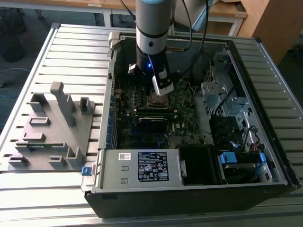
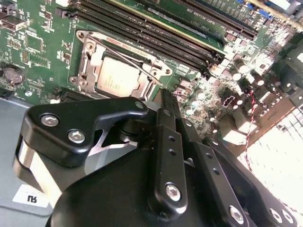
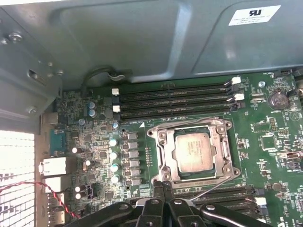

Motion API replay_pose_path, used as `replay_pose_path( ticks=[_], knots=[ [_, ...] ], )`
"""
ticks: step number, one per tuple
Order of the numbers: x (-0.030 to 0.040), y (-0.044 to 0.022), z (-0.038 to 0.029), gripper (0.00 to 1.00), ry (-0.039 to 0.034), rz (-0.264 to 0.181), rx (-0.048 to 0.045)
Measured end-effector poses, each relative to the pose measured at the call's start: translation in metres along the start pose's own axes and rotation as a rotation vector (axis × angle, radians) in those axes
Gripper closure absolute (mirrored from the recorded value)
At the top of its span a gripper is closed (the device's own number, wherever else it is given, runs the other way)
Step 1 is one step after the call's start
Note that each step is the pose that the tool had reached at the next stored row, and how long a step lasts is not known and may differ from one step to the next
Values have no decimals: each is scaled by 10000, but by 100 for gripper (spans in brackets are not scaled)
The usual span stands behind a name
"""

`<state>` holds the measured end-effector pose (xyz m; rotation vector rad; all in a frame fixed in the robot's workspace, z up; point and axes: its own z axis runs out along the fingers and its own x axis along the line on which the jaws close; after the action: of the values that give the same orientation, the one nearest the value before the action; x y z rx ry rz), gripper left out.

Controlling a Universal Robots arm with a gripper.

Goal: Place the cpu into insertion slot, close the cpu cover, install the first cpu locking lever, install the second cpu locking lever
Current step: 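Install the second cpu locking lever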

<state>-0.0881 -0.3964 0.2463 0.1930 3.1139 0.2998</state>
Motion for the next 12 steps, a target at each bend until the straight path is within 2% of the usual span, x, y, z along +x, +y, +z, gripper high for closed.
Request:
replay_pose_path(
  ticks=[3, 6, 12],
  knots=[
    [-4, 7, -34, 90, 3, -1, -1],
    [-29, 14, -38, 90, 2, 0, -1],
    [-186, 37, -35, 90, 1, 8, 0]
  ],
)
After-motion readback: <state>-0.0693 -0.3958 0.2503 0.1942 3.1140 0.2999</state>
